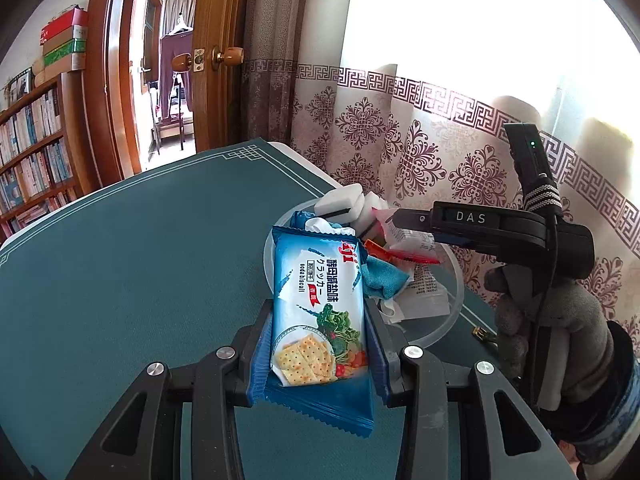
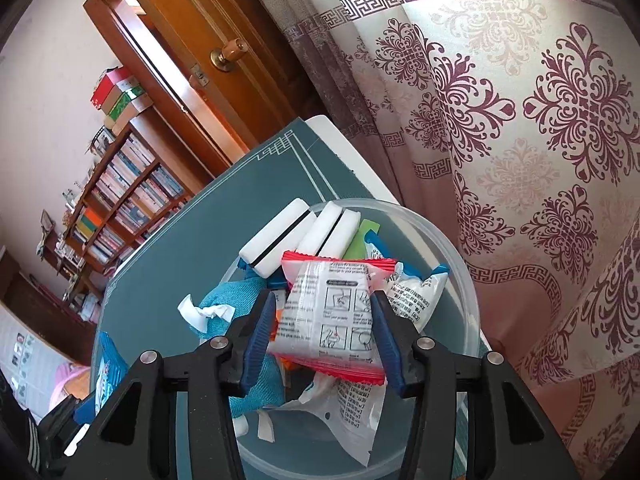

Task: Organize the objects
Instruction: 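Place the white-and-red snack bag into the bowl with the right gripper, then lower the blue cracker packet into the bowl with the left gripper and release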

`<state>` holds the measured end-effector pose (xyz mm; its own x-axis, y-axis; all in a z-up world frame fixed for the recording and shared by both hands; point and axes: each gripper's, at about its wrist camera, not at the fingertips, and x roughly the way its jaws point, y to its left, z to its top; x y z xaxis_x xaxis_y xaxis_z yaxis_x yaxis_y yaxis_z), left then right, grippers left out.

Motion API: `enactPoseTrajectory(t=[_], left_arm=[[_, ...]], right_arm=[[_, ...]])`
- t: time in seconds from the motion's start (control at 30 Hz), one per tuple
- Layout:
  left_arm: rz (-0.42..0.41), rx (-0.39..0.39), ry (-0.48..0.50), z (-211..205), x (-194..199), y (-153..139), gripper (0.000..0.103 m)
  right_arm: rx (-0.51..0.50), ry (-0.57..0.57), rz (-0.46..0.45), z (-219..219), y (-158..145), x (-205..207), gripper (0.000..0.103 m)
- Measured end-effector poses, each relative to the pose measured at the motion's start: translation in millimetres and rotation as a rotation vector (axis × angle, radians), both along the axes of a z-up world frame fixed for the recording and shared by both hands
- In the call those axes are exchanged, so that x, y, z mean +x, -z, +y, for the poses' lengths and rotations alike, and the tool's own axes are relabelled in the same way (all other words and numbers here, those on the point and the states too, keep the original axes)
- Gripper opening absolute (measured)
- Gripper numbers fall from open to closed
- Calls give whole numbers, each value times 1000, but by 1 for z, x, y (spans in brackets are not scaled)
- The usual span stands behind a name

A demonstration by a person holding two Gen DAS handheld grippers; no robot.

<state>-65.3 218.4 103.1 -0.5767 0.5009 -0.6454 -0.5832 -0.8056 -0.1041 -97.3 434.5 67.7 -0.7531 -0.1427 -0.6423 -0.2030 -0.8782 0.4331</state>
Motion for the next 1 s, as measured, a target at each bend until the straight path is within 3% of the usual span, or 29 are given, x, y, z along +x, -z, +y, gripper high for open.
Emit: enactPoseTrajectory(t=[0.43,1.0], left_arm=[[5,-8,54,30,2,-2,43],[33,-59,86,94,-38,4,44]], right_arm=[[19,19,53,1,-14,45,57],[15,25,36,-2,-8,88,57]])
